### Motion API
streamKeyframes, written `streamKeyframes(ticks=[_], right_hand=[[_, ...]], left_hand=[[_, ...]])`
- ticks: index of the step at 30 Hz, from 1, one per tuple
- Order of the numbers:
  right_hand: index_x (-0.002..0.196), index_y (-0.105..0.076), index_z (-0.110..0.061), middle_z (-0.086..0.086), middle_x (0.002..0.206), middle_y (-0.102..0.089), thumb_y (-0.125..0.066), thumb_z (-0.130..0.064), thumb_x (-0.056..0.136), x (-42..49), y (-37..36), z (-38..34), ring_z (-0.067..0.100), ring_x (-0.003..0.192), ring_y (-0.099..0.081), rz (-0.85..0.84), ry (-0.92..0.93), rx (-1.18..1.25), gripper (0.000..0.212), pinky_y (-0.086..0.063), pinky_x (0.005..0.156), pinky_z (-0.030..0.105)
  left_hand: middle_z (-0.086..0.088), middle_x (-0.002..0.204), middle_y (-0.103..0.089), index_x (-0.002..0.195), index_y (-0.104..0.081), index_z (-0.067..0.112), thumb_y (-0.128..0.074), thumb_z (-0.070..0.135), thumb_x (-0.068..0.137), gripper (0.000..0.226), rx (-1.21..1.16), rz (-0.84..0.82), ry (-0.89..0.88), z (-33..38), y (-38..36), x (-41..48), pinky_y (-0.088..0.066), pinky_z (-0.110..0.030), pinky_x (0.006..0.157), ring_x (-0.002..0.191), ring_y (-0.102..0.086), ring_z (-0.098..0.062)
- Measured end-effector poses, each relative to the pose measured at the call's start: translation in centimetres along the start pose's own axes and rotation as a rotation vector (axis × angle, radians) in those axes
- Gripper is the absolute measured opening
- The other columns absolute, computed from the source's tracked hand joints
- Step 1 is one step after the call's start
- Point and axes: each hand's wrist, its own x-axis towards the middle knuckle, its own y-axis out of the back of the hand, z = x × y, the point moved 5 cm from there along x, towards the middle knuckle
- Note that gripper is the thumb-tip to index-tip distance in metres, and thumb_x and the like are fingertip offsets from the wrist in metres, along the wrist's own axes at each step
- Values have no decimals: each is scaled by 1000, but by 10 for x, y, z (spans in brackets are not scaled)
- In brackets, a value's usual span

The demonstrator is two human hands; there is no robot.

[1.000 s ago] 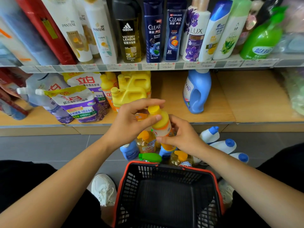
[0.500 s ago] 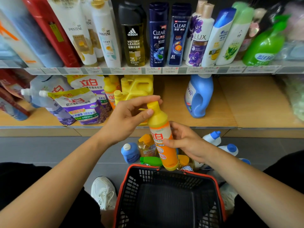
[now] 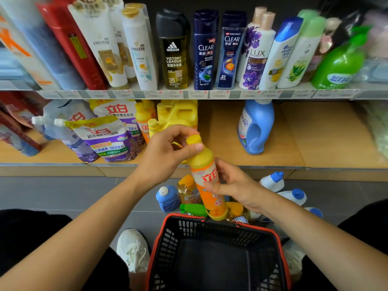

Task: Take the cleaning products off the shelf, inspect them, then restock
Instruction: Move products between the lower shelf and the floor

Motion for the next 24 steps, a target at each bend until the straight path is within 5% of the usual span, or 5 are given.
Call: streamKeyframes(ticks=[5, 8, 11, 17, 24], right_hand=[[123, -57, -21, 2, 115, -73, -79, -33, 76, 0, -2, 9, 23, 110, -69, 126, 4, 95, 53, -58, 91, 38], [133, -56, -15, 14, 126, -68, -74, -34, 81, -3, -2, 6, 37, 121, -62, 83, -7, 219, 58, -47, 106, 56], [136, -55, -13, 17, 131, -65, -70, -40, 83, -5, -2, 1, 39, 125, -59, 29, -25, 247, 62, -41, 110, 60], [133, -58, -9, 14, 131, -66, -57, -28, 93, -7, -5, 0, 30, 122, -63, -20, -44, 242, 45, -50, 104, 45], [121, -68, -19, 7, 120, -72, -64, -39, 87, -5, -9, 1, 20, 111, -68, -20, -65, 216, 40, -56, 91, 32]], left_hand=[[-9, 89, -68, 101, -70, 17, -77, 40, 79, 34, 41, 90, 21, -3, -6, -3, -57, -54, 72, 84, -65, -28], [-14, 115, -69, 123, -66, 17, -67, 23, 90, 34, -36, -70, 27, -3, -10, 1, -59, -50, 83, 99, -68, -30], [-14, 119, -69, 130, -61, 16, -59, 12, 97, 34, -122, -113, 28, -3, -11, 1, -60, -38, 82, 103, -69, -27], [-33, 108, -63, 119, -68, 20, -58, 10, 99, 25, -159, -78, 22, -3, -10, 1, -56, -38, 80, 94, -64, -28], [-25, 91, -66, 104, -67, 1, -57, 19, 100, 20, -66, 59, 23, -7, -5, 1, -56, -40, 67, 79, -64, -31]])
